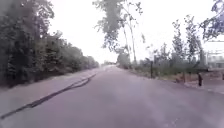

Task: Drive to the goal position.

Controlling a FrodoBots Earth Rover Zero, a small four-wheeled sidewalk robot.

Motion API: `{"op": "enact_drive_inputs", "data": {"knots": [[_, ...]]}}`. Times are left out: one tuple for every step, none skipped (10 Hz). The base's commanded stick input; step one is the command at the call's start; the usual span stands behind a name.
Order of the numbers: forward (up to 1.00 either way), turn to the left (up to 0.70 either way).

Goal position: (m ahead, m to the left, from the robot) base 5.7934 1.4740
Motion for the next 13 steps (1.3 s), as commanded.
{"op": "enact_drive_inputs", "data": {"knots": [[1.00,0.00],[1.00,0.00],[1.00,0.00],[1.00,0.00],[1.00,0.00],[1.00,0.00],[1.00,0.00],[1.00,0.00],[1.00,0.00],[1.00,0.00],[1.00,0.00],[1.00,0.00],[1.00,0.00]]}}
